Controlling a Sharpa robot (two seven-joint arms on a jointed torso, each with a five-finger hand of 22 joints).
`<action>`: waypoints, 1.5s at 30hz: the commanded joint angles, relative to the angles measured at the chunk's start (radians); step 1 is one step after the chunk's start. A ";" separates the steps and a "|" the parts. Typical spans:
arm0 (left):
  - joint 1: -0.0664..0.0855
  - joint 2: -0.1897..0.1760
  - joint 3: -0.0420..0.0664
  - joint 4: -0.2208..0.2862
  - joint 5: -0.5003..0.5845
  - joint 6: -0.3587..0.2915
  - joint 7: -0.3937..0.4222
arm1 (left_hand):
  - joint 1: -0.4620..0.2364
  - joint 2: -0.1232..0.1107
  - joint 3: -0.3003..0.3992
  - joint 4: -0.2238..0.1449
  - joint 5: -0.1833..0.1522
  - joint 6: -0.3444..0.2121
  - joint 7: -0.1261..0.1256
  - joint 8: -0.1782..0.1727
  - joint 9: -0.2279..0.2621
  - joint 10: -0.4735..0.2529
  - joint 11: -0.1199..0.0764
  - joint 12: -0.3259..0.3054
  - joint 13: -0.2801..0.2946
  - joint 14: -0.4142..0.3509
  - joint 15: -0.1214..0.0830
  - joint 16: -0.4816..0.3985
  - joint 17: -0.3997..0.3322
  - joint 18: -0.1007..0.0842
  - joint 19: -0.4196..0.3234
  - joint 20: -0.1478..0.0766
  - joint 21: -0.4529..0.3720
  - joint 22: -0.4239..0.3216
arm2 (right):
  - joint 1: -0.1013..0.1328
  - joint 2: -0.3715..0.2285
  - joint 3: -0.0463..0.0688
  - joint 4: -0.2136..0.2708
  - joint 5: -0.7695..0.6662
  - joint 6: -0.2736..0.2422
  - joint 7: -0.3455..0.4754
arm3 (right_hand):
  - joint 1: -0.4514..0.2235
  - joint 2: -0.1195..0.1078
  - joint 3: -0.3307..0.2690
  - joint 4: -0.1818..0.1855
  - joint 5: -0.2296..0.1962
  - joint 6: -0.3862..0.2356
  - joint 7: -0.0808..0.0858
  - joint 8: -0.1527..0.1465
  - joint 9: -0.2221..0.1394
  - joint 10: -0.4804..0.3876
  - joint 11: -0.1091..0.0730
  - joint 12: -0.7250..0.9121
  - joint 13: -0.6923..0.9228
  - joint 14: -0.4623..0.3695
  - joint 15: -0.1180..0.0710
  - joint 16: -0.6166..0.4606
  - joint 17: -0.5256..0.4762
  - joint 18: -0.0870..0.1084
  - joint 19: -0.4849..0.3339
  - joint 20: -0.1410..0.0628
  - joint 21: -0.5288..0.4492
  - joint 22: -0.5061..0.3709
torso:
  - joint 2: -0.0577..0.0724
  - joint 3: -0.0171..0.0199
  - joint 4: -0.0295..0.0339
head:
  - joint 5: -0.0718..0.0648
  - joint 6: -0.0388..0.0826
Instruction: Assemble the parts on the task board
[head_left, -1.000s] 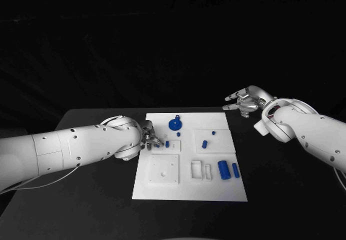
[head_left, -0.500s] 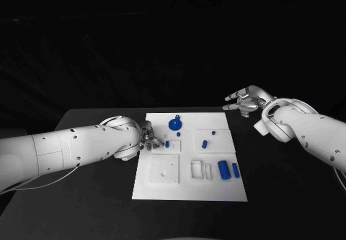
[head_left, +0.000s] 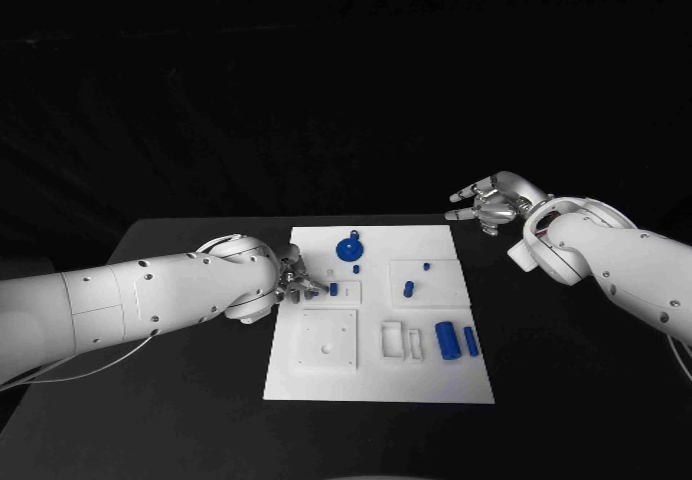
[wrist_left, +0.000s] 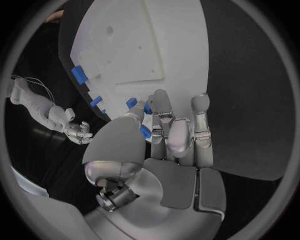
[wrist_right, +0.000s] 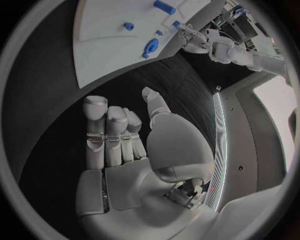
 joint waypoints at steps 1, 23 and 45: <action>-0.013 0.001 -0.008 -0.001 -0.006 0.043 -0.026 | 0.013 -0.076 0.022 0.098 -0.009 0.011 -0.001 0.003 -0.001 0.055 -0.002 -0.004 -0.006 0.003 -0.007 -0.003 0.001 -0.009 0.002 -0.009 -0.004 0.018 | 0.000 0.000 0.000 0.002 -0.005 0.009 0.006 | -0.005 0.001 0.003 0.001 0.005 0.007 0.002 -0.003 0.000 -0.002 -0.003 -0.003 -0.001 0.001 -0.002 -0.005 -0.001 0.017 0.050 0.003 -0.003 0.044 | 0.000 -0.0002 0.0002 | 0.000 0.000; -0.013 -0.018 -0.007 0.023 0.011 0.040 -0.009 | 0.059 -0.123 -0.028 0.172 -0.009 0.011 0.002 -0.001 0.005 0.055 -0.001 -0.004 -0.022 0.000 -0.008 -0.012 -0.005 -0.014 0.000 -0.011 -0.008 0.018 | -0.002 -0.001 0.000 0.001 -0.005 0.010 0.006 | -0.005 0.001 0.003 0.001 0.005 0.007 0.002 -0.003 0.000 -0.002 -0.003 -0.003 -0.001 0.001 -0.002 -0.005 -0.001 0.017 0.050 0.003 -0.003 0.044 | 0.000 0.0001 0.0006 | 0.000 0.001; -0.013 -0.083 0.016 0.106 0.055 -0.013 0.034 | 0.130 -0.099 -0.049 0.041 -0.008 -0.094 0.037 -0.007 -0.157 0.047 0.021 -0.097 -0.049 -0.059 0.002 -0.109 -0.161 -0.016 -0.025 -0.005 -0.054 0.006 | -0.005 -0.004 0.000 0.000 -0.005 0.009 0.005 | -0.005 0.000 0.004 0.001 0.006 0.007 0.002 -0.003 0.000 -0.001 -0.002 -0.003 -0.001 0.001 -0.002 -0.006 -0.001 0.017 0.050 0.003 -0.002 0.042 | 0.000 -0.0010 0.0007 | -0.004 0.005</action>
